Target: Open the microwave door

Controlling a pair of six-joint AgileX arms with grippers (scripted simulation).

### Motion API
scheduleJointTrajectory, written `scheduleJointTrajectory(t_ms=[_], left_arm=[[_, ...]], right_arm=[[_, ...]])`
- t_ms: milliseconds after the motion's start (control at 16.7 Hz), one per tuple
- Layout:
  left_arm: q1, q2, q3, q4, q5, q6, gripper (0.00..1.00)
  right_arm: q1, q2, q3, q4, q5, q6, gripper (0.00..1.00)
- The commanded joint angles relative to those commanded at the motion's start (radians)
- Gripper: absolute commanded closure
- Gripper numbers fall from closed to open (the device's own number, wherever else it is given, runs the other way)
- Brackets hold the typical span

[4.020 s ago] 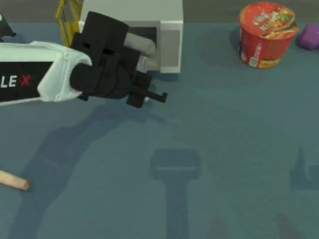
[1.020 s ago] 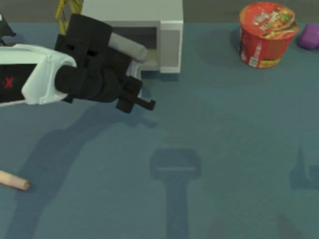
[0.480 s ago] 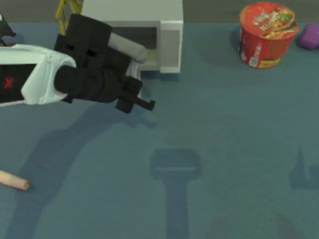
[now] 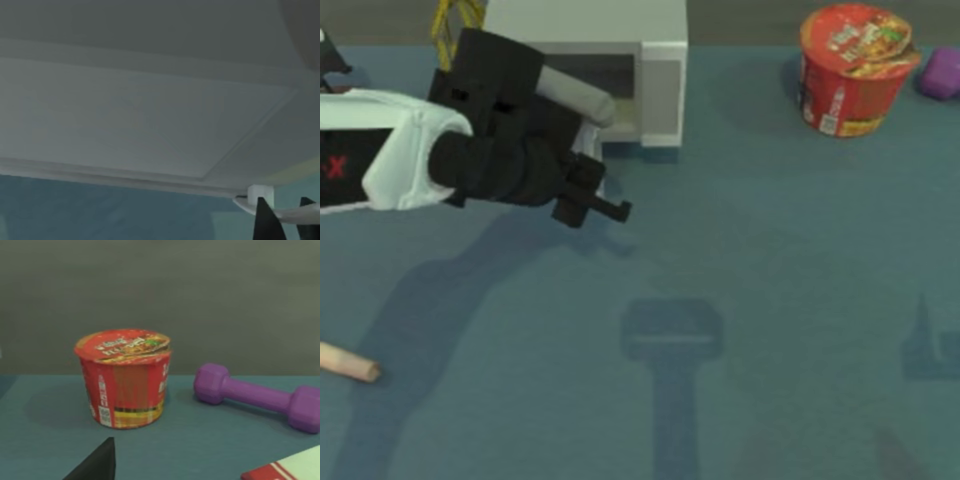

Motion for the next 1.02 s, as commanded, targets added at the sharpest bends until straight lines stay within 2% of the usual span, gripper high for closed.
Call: scheduleJointTrajectory(t_ms=[540,1020], left_arm=[[0.028,-0.019,-0.021,-0.008,0.054,0.065,1.0],[0.029,-0.019,-0.022,-0.009,0.055,0.067,1.0]], right_arm=[[0.0,0.0,0.0,0.0,0.0,0.0,0.0],[0.0,0.0,0.0,0.0,0.0,0.0,0.0]])
